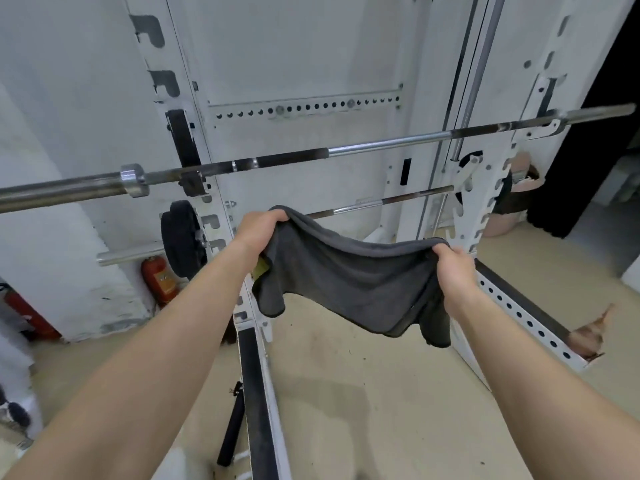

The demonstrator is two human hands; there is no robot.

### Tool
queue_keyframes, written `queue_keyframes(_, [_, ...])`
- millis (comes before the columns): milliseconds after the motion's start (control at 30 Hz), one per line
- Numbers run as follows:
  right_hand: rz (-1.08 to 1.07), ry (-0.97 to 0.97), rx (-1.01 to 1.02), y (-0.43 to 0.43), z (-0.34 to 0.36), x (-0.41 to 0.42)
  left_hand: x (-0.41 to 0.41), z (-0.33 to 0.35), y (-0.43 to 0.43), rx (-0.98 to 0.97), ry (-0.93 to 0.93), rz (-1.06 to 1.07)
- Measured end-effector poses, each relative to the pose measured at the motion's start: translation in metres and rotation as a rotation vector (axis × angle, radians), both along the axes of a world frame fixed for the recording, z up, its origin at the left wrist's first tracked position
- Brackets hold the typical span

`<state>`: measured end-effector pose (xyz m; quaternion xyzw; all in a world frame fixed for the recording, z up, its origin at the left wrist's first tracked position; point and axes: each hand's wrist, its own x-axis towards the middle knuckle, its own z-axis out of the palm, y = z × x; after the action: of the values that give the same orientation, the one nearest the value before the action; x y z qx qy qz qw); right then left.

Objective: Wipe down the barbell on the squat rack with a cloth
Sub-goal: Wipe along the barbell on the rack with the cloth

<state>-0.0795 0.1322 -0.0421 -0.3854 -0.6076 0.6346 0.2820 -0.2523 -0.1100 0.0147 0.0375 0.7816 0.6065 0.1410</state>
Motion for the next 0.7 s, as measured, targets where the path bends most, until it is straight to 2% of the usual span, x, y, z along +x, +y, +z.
queue_keyframes(133, [0.080, 0.032, 0.065, 0.034, 0.024, -0.073, -0.055, 0.018, 0.025, -0.003, 0.048, 0.033])
queue_keyframes(267, [0.176, 0.124, 0.150, 0.062, 0.056, -0.158, -0.116, 0.045, 0.054, 0.022, 0.166, 0.070])
queue_keyframes(433, [0.199, 0.166, 0.294, 0.106, 0.098, -0.247, -0.188, 0.072, 0.071, -0.028, 0.333, 0.182])
queue_keyframes(567, [0.211, 0.140, 0.378, 0.144, 0.126, -0.307, -0.240, 0.082, 0.087, -0.218, 0.539, 0.266])
queue_keyframes(700, [0.291, -0.021, 0.657, 0.171, 0.133, -0.369, -0.281, 0.077, 0.112, -0.576, 0.652, 0.303])
